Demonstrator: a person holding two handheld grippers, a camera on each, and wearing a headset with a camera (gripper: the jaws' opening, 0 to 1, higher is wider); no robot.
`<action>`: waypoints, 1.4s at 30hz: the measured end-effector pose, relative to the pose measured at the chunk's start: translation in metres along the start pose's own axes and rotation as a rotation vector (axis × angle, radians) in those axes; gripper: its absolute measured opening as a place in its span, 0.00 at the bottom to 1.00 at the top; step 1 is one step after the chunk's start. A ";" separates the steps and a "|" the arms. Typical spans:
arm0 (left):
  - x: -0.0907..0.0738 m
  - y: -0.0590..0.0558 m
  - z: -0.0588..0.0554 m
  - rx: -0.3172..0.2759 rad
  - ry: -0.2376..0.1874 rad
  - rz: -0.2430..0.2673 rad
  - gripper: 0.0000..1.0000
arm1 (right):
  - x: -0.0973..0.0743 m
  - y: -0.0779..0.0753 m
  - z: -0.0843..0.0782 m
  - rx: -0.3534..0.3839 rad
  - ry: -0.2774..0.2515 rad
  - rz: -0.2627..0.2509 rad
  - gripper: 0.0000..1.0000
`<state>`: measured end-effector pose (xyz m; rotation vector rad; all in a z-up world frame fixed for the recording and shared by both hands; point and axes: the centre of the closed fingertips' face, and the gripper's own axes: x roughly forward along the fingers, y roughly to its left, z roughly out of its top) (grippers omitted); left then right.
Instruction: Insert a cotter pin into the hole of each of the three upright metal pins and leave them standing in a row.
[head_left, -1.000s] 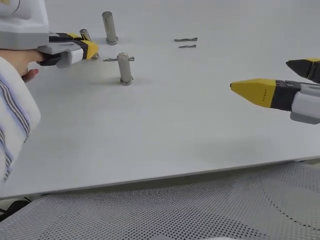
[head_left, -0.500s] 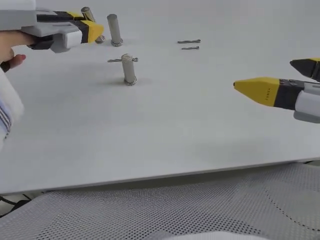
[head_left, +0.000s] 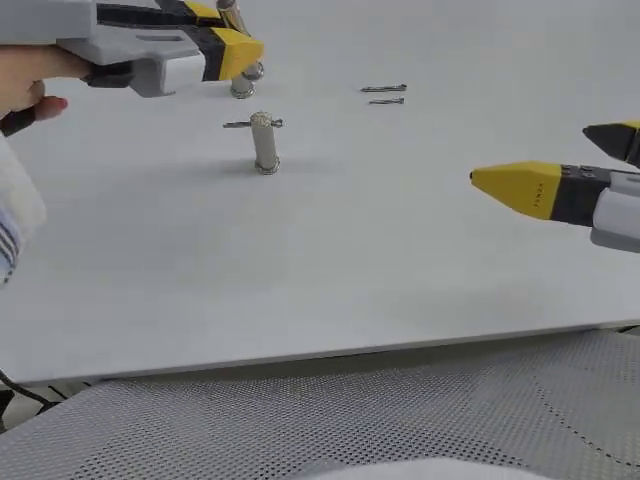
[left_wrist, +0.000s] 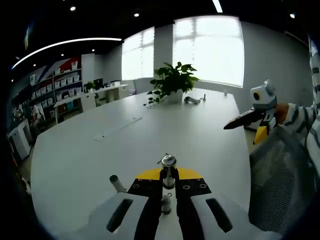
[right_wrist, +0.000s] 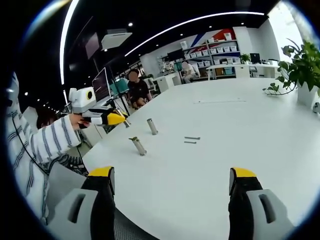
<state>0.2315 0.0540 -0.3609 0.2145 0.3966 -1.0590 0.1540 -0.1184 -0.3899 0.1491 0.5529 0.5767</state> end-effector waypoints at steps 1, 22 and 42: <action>0.003 -0.007 0.001 0.005 0.000 -0.020 0.05 | 0.000 0.000 0.000 0.000 0.001 0.000 0.94; 0.055 -0.083 -0.034 0.038 0.103 -0.136 0.05 | -0.004 0.005 -0.001 0.001 0.004 0.008 0.94; 0.078 -0.094 -0.074 0.051 0.185 -0.124 0.05 | -0.005 0.001 -0.007 0.013 0.015 -0.001 0.93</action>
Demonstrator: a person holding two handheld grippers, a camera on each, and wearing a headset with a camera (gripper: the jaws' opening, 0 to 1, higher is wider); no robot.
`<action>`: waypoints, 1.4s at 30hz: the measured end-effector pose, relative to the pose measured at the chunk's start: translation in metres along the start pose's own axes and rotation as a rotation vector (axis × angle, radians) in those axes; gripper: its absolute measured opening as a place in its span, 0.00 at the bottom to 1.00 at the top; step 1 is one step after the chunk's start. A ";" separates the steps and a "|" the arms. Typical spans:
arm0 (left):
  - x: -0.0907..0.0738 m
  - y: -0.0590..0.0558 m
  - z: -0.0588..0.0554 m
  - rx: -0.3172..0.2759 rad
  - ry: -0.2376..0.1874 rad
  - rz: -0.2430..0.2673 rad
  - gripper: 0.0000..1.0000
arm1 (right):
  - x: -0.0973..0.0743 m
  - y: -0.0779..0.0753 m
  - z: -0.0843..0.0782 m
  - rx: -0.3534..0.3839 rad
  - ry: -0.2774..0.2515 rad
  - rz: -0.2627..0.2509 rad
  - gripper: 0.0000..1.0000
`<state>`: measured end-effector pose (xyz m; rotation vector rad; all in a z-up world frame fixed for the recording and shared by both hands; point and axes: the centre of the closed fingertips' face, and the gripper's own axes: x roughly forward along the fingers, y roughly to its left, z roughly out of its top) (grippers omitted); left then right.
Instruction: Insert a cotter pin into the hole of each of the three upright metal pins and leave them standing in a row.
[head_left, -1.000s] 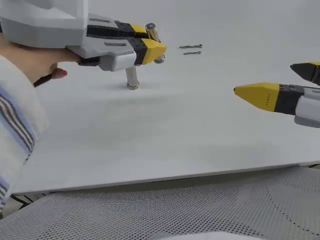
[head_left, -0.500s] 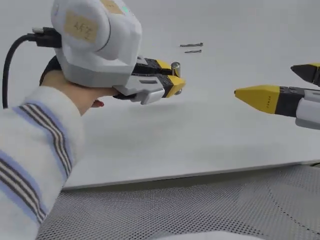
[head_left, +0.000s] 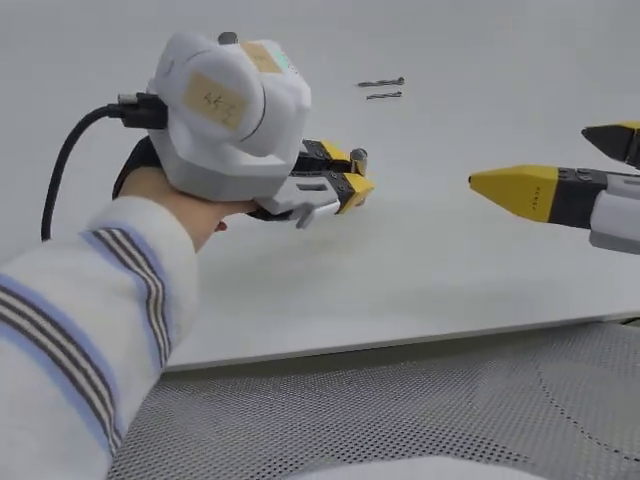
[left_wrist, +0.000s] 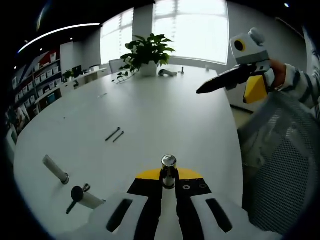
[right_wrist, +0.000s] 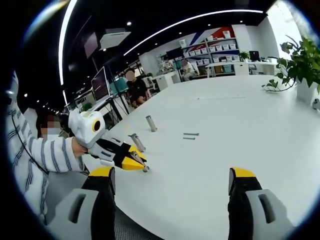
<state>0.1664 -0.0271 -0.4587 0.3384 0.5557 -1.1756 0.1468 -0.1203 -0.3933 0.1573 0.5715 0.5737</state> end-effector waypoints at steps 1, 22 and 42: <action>0.001 0.000 -0.001 -0.001 0.003 0.000 0.05 | 0.000 0.000 0.000 -0.001 0.001 0.000 0.93; 0.005 0.000 -0.010 0.002 0.001 0.011 0.05 | 0.001 0.000 -0.003 0.004 0.009 0.001 0.92; 0.003 -0.005 -0.016 -0.079 0.003 -0.015 0.25 | 0.000 0.001 -0.004 0.005 0.011 0.002 0.92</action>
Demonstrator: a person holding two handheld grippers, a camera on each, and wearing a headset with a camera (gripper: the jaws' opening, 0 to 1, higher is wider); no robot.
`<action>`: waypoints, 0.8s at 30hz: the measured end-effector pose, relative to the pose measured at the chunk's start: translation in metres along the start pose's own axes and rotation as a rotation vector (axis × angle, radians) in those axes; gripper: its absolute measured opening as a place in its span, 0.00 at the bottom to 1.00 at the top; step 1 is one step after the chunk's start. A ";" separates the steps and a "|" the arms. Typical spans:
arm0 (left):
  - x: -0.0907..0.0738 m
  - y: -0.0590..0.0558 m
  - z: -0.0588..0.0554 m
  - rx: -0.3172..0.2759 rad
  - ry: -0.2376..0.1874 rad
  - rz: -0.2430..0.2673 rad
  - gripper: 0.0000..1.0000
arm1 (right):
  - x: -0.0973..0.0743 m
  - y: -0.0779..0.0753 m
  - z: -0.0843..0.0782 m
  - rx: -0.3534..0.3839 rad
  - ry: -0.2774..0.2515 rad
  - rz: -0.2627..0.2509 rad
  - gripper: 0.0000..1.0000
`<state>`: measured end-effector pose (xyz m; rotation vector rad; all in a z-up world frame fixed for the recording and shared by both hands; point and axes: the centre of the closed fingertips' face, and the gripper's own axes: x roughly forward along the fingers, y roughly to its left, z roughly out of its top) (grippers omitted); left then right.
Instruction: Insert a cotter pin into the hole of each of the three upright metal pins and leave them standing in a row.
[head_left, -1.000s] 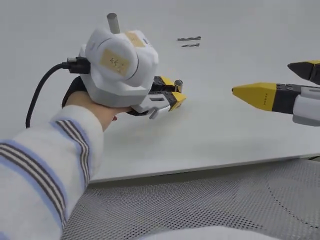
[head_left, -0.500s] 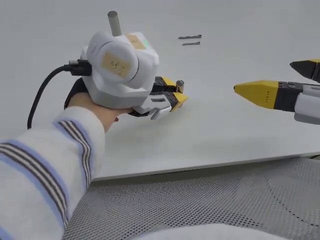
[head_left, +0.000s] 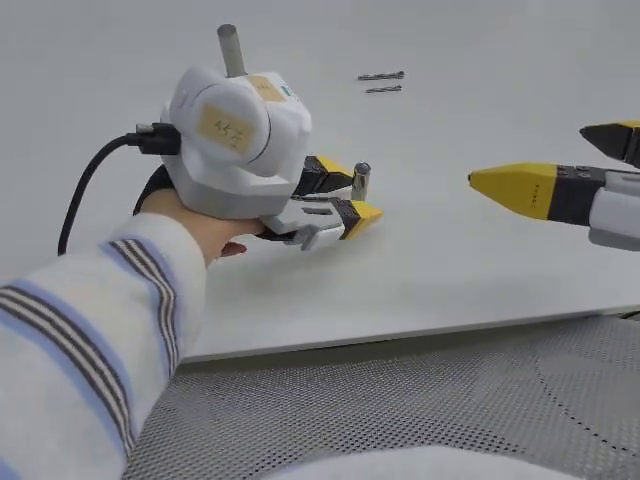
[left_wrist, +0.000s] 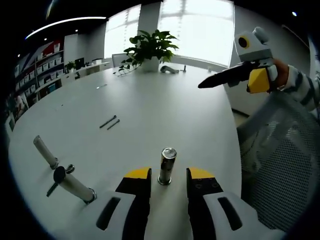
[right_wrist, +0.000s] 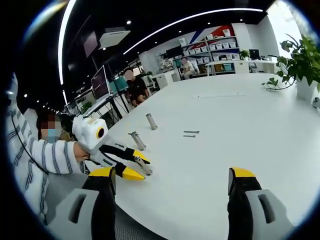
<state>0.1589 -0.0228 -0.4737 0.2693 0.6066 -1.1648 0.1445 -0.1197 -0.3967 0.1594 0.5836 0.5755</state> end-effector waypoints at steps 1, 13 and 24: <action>-0.001 -0.002 0.000 -0.013 0.003 -0.011 0.27 | 0.000 0.000 0.000 0.000 0.000 0.000 0.92; -0.037 -0.022 0.021 -0.060 -0.117 -0.130 0.53 | 0.000 -0.002 -0.003 -0.005 0.012 -0.001 0.92; -0.075 -0.016 0.011 -0.076 -0.104 -0.104 0.74 | -0.002 -0.005 -0.004 -0.009 0.021 -0.010 0.92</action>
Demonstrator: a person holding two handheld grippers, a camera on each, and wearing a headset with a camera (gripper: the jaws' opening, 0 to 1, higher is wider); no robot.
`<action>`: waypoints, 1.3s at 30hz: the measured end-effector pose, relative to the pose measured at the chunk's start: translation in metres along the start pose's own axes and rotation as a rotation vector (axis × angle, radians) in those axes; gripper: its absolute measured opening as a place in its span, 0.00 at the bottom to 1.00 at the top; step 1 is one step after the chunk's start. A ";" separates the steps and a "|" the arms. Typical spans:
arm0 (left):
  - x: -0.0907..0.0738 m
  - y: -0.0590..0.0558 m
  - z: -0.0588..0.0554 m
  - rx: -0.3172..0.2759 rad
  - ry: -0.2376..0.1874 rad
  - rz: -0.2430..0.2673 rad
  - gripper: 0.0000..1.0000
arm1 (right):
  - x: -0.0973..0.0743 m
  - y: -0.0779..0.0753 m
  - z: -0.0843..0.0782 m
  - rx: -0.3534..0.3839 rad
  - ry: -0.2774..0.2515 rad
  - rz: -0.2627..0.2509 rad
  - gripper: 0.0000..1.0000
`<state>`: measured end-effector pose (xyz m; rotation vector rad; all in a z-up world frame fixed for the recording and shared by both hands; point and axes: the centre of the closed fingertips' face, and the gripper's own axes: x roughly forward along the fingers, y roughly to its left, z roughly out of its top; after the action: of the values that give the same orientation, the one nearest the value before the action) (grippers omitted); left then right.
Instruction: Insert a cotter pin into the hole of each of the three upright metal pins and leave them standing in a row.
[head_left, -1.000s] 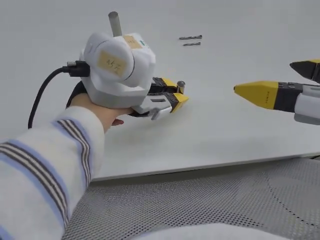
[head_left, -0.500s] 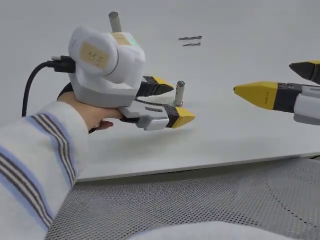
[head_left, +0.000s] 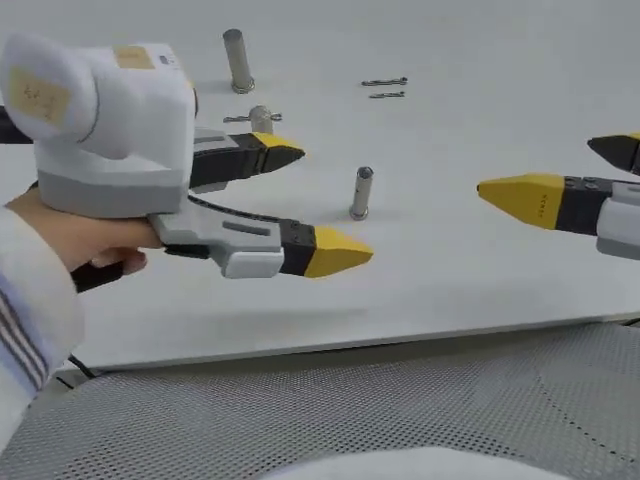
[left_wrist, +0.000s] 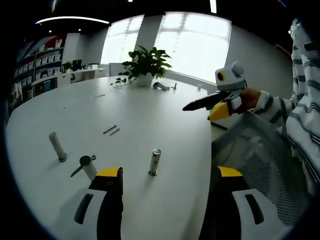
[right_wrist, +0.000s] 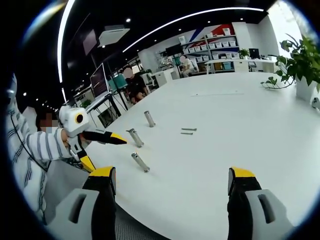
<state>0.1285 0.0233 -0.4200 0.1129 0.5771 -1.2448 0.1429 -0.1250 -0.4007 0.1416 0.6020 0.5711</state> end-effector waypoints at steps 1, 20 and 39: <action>-0.003 0.001 -0.003 -0.004 0.016 0.007 0.74 | 0.000 0.000 0.000 -0.001 0.001 0.000 0.92; -0.030 0.000 -0.005 -0.149 -0.057 0.130 0.98 | -0.003 -0.001 0.009 -0.033 0.008 0.020 0.91; -0.042 0.007 -0.008 -0.185 -0.102 0.244 0.99 | 0.006 -0.003 0.019 -0.131 0.054 0.092 0.82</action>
<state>0.1239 0.0655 -0.4090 -0.0349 0.5689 -0.9504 0.1594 -0.1236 -0.3892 0.0304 0.6103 0.7033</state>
